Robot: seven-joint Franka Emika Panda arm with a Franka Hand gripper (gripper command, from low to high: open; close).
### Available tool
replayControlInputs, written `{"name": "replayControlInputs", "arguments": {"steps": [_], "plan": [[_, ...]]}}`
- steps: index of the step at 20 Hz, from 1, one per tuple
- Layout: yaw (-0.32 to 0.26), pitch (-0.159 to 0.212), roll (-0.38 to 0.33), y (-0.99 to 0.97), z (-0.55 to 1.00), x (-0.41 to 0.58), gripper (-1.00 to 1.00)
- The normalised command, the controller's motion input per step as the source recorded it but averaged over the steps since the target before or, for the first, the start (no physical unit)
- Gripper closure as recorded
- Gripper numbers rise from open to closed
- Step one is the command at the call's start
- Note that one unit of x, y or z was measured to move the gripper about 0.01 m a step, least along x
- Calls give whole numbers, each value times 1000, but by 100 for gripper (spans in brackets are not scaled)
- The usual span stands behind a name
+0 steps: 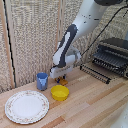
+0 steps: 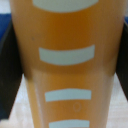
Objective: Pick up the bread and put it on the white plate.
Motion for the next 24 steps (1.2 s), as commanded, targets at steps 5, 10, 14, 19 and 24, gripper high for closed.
{"name": "replayControlInputs", "arguments": {"steps": [5,10,14,19,24], "plan": [[-19,52,90,-72,902,-18,100],[-23,66,66,87,919,0,100],[50,123,44,543,760,-86,100],[19,49,8,810,569,-130,100],[0,36,-12,940,273,-31,100]]}}
